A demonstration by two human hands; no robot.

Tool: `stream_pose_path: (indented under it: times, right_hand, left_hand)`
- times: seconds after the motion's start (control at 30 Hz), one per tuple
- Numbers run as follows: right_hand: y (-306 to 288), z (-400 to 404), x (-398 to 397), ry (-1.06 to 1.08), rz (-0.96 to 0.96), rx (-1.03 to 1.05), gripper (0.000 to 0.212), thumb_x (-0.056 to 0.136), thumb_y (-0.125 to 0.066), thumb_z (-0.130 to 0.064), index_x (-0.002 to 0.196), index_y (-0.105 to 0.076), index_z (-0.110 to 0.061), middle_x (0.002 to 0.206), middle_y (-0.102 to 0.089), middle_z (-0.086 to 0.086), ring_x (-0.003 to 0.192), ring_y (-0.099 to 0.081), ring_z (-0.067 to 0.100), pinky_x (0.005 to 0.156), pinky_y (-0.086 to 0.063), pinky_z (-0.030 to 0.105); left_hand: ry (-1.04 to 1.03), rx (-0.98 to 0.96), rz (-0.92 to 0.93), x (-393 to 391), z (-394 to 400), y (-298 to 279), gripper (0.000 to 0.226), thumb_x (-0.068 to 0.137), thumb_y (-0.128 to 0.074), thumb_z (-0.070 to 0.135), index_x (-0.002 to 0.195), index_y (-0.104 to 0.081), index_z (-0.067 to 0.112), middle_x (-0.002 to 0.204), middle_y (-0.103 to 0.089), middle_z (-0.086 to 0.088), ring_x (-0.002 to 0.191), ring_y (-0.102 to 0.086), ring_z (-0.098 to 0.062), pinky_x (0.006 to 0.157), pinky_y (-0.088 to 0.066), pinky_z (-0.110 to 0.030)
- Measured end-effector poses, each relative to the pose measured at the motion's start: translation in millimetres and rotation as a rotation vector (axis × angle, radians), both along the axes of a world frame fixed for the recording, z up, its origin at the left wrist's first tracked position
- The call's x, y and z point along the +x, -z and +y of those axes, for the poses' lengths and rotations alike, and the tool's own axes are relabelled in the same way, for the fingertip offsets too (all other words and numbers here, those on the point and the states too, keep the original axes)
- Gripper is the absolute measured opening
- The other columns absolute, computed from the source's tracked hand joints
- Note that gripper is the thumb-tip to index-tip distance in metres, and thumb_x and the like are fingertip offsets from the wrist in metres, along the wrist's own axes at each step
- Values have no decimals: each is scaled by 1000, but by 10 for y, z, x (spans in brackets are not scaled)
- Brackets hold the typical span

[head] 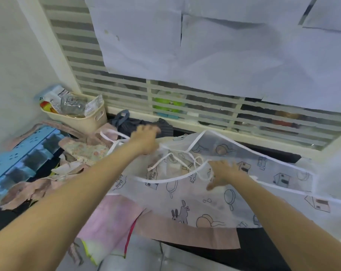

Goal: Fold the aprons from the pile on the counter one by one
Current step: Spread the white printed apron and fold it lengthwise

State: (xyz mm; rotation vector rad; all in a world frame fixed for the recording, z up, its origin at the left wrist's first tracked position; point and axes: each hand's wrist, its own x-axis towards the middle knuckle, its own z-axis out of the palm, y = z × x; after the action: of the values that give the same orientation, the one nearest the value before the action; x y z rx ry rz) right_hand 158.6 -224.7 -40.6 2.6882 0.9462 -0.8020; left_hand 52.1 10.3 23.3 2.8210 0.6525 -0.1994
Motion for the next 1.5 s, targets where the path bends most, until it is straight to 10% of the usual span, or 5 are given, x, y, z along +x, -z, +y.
stream_pose_path:
  times: [0.47, 0.73, 1.03, 1.2, 1.5]
  right_hand:
    - [181, 388, 308, -293, -705, 493, 90, 64, -70, 12, 144, -35, -10, 150, -36, 11, 105, -57, 35, 74, -52, 41]
    - [-493, 810, 615, -116, -540, 221, 16, 93, -49, -4, 104, -60, -1, 92, -60, 10, 79, -54, 26, 73, -47, 33]
    - [-740, 962, 608, 9, -492, 614, 61, 86, -49, 9, 142, -29, -5, 151, -19, 21, 75, -50, 29, 61, -39, 33]
    - [-215, 546, 605, 43, -132, 121, 12, 96, -42, -9, 101, -52, -4, 92, -52, 10, 78, -50, 25, 60, -40, 28]
    - [603, -60, 523, 318, 193, 31, 56, 85, -63, -12, 134, -35, -7, 106, -56, 11, 80, -55, 22, 60, -47, 29]
  left_hand:
    - [429, 522, 119, 89, -114, 599, 27, 99, -35, 16, 117, -55, 19, 103, -65, -2, 99, -57, -24, 91, -36, -35]
    - [335, 350, -10, -405, 599, 257, 20, 101, -33, 24, 110, -45, 12, 95, -64, -10, 86, -61, -29, 66, -45, -35]
    - [-60, 454, 292, -314, 1048, 357, 48, 95, -46, 20, 138, -26, 15, 139, -39, -14, 126, -39, -32, 101, -34, -44]
    - [291, 288, 202, -61, 607, 487, 46, 94, -42, 14, 139, -36, 22, 143, -38, -2, 132, -32, -22, 107, -30, -40]
    - [457, -19, 533, 403, -183, 941, 52, 88, -57, 42, 128, -40, 14, 128, -51, -8, 116, -48, -28, 95, -42, -40]
